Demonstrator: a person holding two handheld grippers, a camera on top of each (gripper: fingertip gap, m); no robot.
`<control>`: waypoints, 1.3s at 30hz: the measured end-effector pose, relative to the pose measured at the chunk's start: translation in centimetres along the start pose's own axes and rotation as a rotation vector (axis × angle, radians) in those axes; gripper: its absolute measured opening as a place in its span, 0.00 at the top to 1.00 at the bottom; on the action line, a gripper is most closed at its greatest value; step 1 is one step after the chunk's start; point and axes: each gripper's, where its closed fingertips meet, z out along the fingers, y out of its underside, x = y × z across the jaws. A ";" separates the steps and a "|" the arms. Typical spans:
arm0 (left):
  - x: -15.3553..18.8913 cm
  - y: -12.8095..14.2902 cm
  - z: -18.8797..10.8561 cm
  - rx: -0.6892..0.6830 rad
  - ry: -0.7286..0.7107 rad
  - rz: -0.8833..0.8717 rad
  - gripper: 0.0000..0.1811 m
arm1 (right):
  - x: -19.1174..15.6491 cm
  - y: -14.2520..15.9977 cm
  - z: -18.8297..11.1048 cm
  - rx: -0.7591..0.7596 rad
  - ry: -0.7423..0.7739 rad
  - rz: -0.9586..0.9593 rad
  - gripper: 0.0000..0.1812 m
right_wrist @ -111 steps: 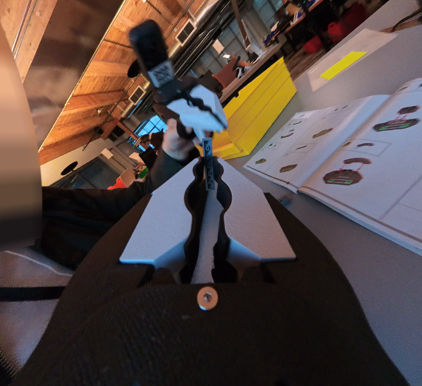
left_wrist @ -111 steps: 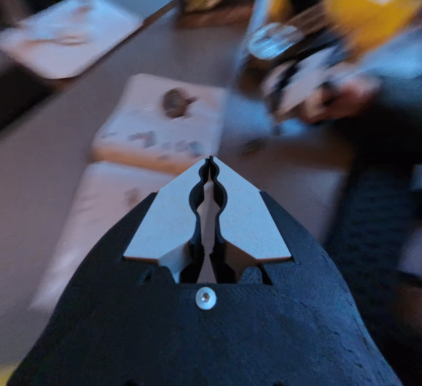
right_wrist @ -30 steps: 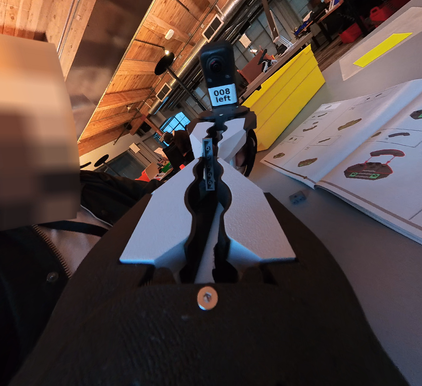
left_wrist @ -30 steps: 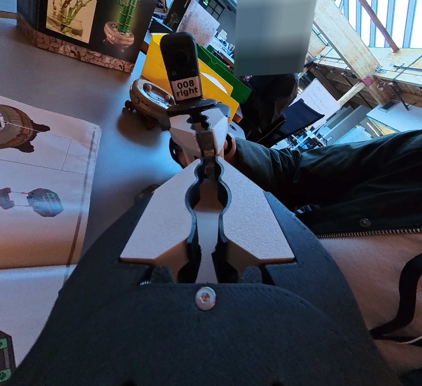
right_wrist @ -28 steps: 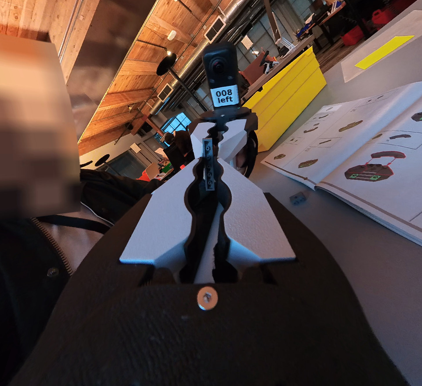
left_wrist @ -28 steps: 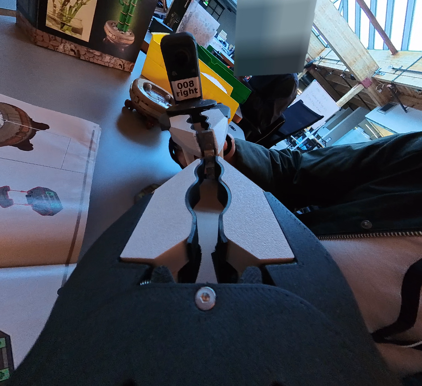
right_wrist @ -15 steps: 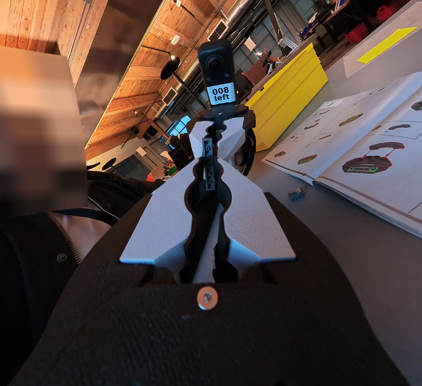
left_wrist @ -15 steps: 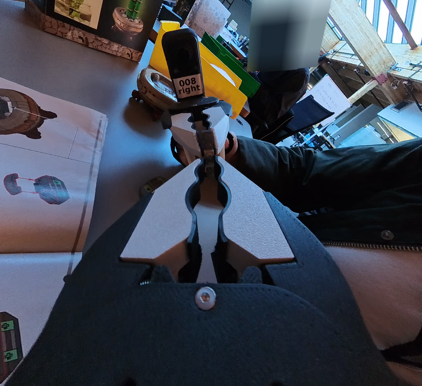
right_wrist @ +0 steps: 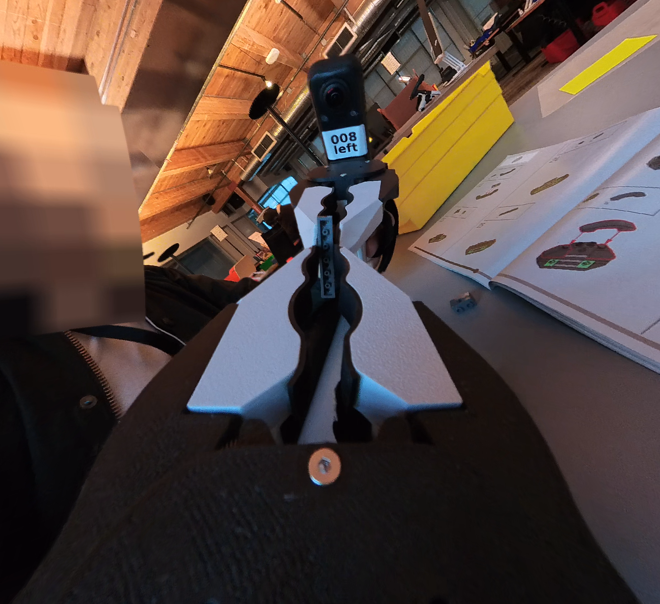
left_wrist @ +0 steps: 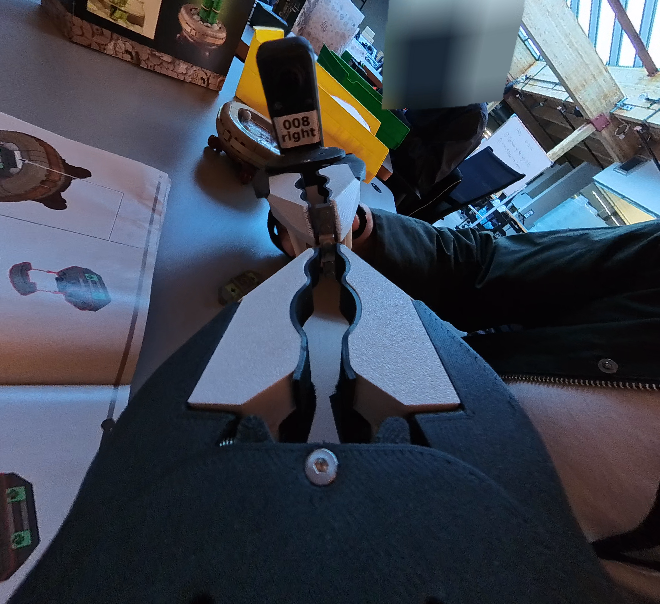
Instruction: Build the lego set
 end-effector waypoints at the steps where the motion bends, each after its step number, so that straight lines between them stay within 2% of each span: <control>1: 0.0 0.0 -0.2 0.004 0.002 -0.006 0.97 | 0.1 0.0 0.2 -0.007 0.012 -0.011 0.97; 6: 0.4 -0.9 -0.9 0.061 0.018 -0.025 0.97 | -0.3 -0.7 0.9 0.006 0.003 0.049 0.97; 18: 0.3 -1.2 -1.0 0.099 0.016 -0.056 0.97 | -0.4 -0.9 0.8 -0.004 0.060 0.077 0.97; 34: 0.9 -2.8 -2.0 0.207 -0.023 -0.030 0.99 | -1.2 -1.3 1.0 -0.003 0.090 0.034 0.97; 35: 0.7 -3.9 -3.2 0.289 -0.030 -0.041 1.00 | -1.3 -1.3 0.9 -0.005 0.091 0.030 0.97; 37: 0.6 -7.0 -8.1 0.517 0.010 -0.092 1.00 | -0.7 -2.2 -0.8 0.053 0.134 0.030 0.97; 38: 0.3 -7.3 -9.7 0.544 -0.008 -0.088 1.00 | -0.5 -2.9 -1.6 0.088 0.144 0.028 0.97; 39: -0.1 -7.0 -10.0 0.521 -0.048 -0.062 1.00 | -0.4 -3.2 -1.9 0.090 0.148 0.019 0.97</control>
